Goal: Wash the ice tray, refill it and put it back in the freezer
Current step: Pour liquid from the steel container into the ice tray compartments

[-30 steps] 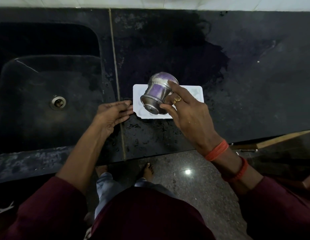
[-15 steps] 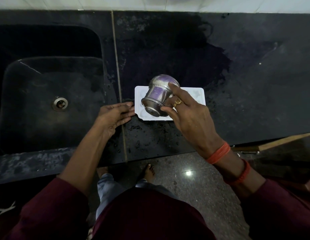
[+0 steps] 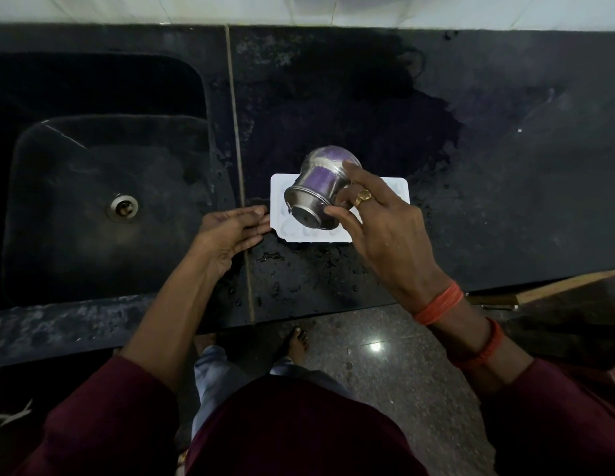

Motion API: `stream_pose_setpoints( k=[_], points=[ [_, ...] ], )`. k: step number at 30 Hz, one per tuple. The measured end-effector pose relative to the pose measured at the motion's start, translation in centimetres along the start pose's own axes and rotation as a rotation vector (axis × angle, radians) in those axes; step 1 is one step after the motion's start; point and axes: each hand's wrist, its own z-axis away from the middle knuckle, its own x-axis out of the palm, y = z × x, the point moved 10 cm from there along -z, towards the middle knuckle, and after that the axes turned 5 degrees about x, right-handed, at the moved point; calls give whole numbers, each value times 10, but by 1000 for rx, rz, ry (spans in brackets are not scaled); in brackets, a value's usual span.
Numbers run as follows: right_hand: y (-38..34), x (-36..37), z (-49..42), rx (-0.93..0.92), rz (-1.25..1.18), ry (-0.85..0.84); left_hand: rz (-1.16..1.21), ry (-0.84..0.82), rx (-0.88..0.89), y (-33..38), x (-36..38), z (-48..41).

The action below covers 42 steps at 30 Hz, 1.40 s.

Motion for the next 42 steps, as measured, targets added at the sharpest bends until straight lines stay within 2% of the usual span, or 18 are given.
stream_pose_setpoints(
  k=[25,42],
  points=[
    [-1,20,-11,-70,59,-6,15,21,7,-1,0,0],
    [-3,8,-20,-36,18,30,12,56,18,-2,-1,-2]
  ],
)
